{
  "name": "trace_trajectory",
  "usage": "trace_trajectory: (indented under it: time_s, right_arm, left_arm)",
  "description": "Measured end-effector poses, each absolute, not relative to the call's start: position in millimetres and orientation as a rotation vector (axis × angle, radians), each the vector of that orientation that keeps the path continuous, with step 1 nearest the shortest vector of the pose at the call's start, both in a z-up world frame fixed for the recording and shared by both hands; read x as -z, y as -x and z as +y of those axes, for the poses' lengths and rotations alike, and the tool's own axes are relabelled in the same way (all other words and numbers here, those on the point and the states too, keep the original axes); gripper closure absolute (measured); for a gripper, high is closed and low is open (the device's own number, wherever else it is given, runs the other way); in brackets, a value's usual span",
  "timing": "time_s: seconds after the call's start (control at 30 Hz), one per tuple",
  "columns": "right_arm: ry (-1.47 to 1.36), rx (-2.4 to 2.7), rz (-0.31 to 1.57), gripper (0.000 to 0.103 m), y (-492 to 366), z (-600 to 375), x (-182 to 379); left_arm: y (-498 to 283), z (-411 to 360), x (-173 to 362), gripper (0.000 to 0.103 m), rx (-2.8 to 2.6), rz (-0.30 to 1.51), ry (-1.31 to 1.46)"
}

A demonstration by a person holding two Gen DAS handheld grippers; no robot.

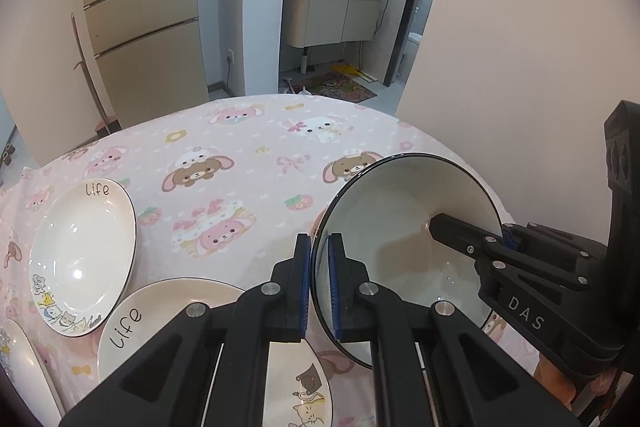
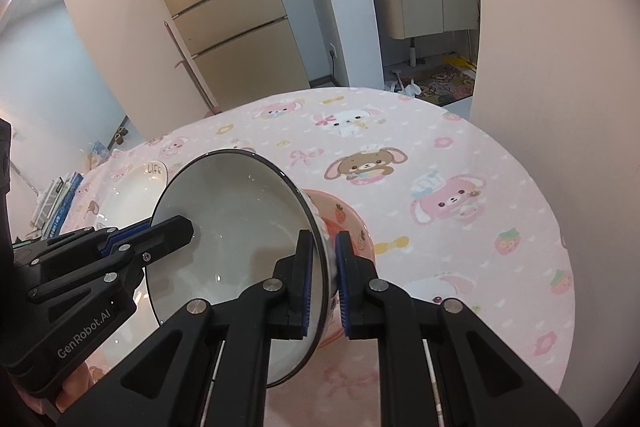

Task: Organize plates and bowls
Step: 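Carry the white bowl with both tools and lower it onto the pink bowls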

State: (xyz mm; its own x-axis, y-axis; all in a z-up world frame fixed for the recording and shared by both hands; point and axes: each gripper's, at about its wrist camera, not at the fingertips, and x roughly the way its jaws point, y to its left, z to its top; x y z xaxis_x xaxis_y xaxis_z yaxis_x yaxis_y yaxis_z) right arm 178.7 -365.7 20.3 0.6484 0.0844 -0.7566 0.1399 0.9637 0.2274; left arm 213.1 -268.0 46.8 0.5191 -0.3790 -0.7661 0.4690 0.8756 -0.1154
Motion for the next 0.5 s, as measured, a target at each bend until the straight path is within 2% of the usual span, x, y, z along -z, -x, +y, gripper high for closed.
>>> trace_trajectory:
  time_s: [0.5]
  right_arm:
    - [-0.238, 0.074, 0.869, 0.091, -184, -364, -14]
  left_arm:
    - [-218, -278, -34, 0.095, 0.488, 0.895, -0.146]
